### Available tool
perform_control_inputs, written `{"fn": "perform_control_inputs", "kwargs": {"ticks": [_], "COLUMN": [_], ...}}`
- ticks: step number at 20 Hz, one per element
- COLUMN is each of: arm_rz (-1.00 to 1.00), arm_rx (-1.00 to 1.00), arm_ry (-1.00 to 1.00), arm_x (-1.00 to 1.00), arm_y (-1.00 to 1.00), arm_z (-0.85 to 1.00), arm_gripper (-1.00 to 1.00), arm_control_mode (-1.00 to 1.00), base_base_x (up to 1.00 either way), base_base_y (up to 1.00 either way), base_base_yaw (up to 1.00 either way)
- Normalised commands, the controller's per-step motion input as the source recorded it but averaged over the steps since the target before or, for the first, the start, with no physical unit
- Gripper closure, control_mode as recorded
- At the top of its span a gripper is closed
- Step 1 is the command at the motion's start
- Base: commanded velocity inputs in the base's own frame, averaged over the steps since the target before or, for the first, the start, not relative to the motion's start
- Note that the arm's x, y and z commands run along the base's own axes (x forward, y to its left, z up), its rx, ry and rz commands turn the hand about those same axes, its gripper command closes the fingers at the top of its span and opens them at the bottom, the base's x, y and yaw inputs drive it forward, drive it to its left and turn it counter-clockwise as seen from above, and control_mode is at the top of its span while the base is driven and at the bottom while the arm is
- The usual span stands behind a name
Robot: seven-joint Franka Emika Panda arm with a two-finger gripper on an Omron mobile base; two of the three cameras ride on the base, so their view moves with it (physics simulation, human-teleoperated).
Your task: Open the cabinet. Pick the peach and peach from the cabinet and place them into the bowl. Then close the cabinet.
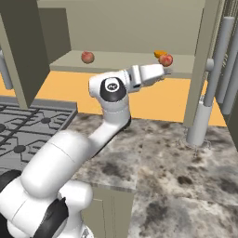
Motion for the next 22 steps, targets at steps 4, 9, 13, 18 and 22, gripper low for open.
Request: {"fn": "perform_control_inputs", "kwargs": {"ticks": [4,9,13,18,22], "arm_rz": [0.0,0.01,0.0,0.0,0.0], "arm_rx": [0.26,0.38,0.29,0.23,0.24], "arm_ry": [0.19,0.13,-0.03,-0.16,-0.17], "arm_x": [0.0,0.0,0.0,0.01,0.13], "arm_y": [0.0,0.0,0.12,0.39,0.39], "arm_z": [0.5,0.13,-0.11,-0.18,-0.1], "arm_gripper": [-1.0,-1.0,-1.0,-1.0,-1.0], "arm_control_mode": [-1.0,-1.0,-1.0,-1.0,-1.0], "base_base_x": [0.0,0.0,0.0,0.0,0.0], "base_base_y": [0.0,0.0,0.0,0.0,0.0], "base_base_yaw": [0.0,0.0,0.0,0.0,0.0]}}
